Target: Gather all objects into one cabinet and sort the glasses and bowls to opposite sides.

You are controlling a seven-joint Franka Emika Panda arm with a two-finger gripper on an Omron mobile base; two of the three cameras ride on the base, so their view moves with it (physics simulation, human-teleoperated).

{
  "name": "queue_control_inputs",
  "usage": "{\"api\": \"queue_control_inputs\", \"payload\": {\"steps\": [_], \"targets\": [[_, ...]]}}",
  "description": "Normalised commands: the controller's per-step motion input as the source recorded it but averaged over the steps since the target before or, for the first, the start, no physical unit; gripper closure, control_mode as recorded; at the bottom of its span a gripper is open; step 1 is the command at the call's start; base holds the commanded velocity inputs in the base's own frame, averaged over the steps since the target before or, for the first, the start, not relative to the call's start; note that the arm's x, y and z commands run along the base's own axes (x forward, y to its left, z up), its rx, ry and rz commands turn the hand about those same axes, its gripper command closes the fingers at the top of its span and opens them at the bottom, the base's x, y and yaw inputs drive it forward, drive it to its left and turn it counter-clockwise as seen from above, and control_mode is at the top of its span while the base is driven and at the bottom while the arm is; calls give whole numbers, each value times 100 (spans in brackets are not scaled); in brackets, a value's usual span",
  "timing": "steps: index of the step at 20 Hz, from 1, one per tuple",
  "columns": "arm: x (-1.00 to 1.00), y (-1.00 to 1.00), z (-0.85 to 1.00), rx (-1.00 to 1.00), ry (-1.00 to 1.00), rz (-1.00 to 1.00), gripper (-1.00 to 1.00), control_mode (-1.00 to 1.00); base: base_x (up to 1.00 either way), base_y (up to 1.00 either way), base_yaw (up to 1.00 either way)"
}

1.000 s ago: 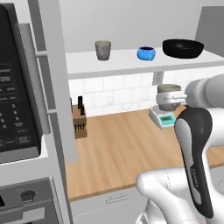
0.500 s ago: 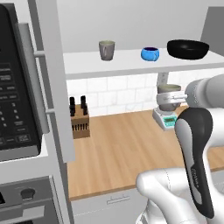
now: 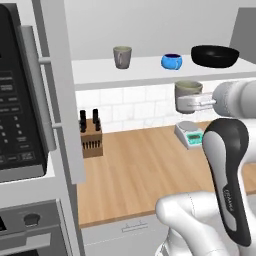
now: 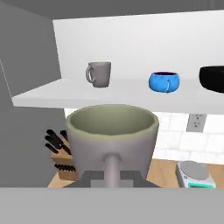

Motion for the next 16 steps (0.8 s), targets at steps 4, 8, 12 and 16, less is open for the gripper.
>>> {"api": "queue_control_inputs", "payload": {"steps": [4, 8, 12, 16], "targets": [[4, 30, 44, 0, -6, 16, 100, -100, 0, 0, 0], [21, 59, 26, 0, 9, 8, 100, -100, 0, 0, 0], [66, 55, 2, 0, 21, 0, 100, -100, 0, 0, 0], [69, 57, 0, -1, 13, 0, 100, -100, 0, 0, 0]]}}
